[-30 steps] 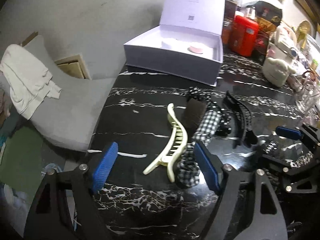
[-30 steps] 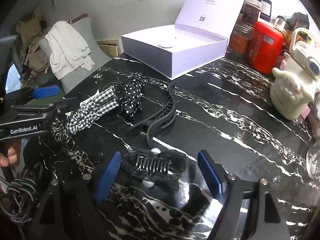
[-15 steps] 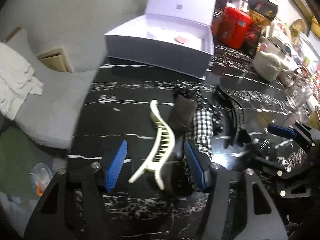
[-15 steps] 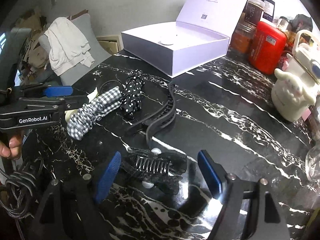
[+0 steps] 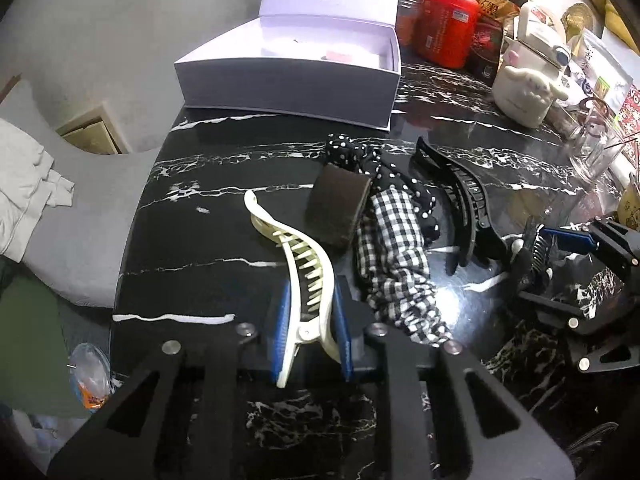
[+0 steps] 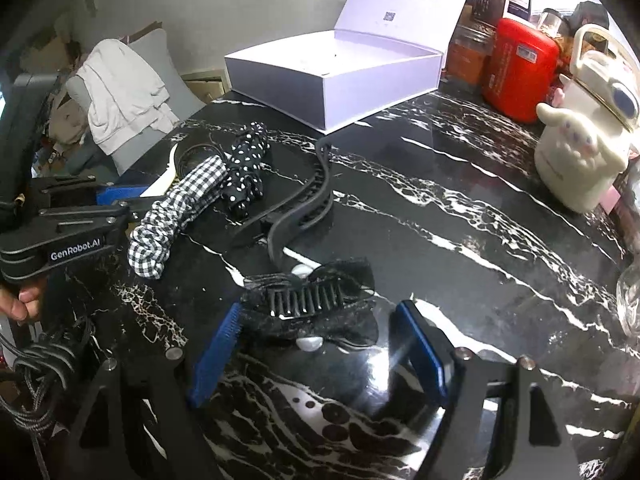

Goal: Organize objects
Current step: 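Grasp the cream claw clip with the left gripper while the right grasps a black claw clip, then lift both held claw clips up from the table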

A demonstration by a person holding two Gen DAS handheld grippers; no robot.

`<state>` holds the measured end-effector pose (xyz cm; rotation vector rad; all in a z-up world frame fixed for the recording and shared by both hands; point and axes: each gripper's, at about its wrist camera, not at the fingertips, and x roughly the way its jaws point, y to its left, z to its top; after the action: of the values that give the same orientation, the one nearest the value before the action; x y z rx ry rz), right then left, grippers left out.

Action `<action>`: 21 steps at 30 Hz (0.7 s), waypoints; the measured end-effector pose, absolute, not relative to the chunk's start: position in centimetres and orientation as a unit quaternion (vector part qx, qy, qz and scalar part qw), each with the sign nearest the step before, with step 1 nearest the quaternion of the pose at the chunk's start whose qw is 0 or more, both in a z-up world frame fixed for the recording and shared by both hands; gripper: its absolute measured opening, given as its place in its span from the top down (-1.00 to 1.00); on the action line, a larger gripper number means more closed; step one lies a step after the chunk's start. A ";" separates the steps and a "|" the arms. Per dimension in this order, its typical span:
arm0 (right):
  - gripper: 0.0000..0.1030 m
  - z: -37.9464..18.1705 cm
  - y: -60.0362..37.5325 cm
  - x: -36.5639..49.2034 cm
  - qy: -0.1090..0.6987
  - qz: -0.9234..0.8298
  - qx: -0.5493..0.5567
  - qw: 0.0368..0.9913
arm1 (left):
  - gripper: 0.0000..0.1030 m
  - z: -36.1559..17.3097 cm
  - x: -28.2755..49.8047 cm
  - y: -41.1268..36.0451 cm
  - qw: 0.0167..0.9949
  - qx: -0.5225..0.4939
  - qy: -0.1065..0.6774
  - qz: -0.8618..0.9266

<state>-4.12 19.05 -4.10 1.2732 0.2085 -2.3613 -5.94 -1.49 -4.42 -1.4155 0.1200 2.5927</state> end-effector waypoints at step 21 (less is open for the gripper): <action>0.23 -2.8 19.4 -1.5 0.064 -0.858 0.439 0.257 | 0.63 -3.5 -1.9 -0.5 0.131 -0.479 0.032 0.868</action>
<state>-1.51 19.43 -2.84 1.1916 0.1745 -2.3284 -1.91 -0.52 -3.49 -1.3894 0.0933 2.5190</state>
